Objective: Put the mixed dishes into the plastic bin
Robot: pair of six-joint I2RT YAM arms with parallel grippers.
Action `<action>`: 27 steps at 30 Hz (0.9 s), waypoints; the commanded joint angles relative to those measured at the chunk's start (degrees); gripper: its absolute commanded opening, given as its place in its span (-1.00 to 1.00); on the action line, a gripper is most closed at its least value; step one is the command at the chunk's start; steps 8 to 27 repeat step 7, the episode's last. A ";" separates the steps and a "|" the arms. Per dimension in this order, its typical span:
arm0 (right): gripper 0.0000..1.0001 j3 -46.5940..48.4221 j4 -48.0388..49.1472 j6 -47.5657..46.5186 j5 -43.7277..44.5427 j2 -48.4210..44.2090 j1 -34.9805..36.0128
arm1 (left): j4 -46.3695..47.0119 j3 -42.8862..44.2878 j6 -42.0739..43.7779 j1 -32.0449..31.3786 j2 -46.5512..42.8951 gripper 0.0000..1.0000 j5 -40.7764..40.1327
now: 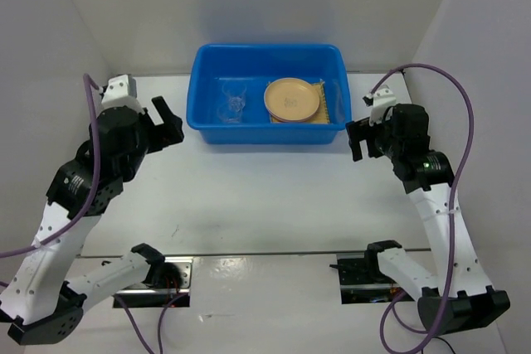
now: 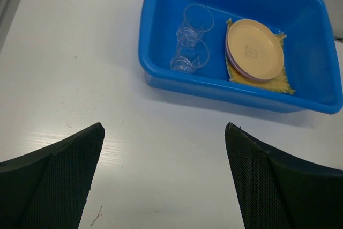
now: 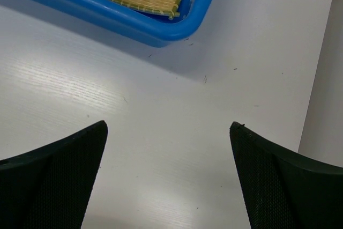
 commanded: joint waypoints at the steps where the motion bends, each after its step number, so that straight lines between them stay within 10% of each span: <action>1: 0.98 -1.68 0.79 0.50 -0.49 -2.16 -0.39 | 3.36 -2.71 -0.54 0.37 0.72 0.98 5.47; 27: 0.98 -4.85 2.63 -0.99 4.77 -5.14 -0.39 | 8.53 -11.06 4.99 0.37 -6.21 0.98 13.46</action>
